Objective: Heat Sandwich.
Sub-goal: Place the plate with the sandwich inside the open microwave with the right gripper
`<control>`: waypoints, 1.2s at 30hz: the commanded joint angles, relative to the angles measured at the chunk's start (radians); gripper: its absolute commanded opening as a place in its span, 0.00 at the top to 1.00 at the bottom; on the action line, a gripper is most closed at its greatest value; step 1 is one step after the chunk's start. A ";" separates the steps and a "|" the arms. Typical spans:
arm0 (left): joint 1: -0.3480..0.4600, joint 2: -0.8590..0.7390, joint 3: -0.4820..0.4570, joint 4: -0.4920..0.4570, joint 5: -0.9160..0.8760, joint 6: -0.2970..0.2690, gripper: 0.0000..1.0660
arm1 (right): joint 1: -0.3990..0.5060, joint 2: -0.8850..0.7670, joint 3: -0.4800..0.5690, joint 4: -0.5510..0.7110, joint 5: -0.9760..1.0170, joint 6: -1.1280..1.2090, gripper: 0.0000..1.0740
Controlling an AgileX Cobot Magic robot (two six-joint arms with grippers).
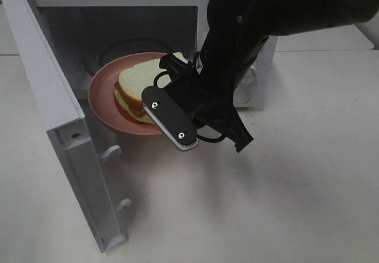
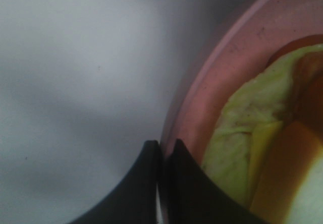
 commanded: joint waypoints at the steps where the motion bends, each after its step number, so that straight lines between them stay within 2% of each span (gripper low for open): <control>1: -0.006 -0.026 0.003 -0.005 -0.002 0.003 0.05 | -0.002 0.035 -0.073 -0.002 0.018 -0.013 1.00; 30: -0.006 -0.026 0.003 -0.005 -0.002 0.003 0.05 | -0.002 0.318 -0.519 -0.028 0.212 0.093 1.00; 36: -0.006 -0.026 0.003 -0.005 -0.002 0.003 0.05 | -0.004 0.404 -0.673 -0.030 0.287 0.144 0.99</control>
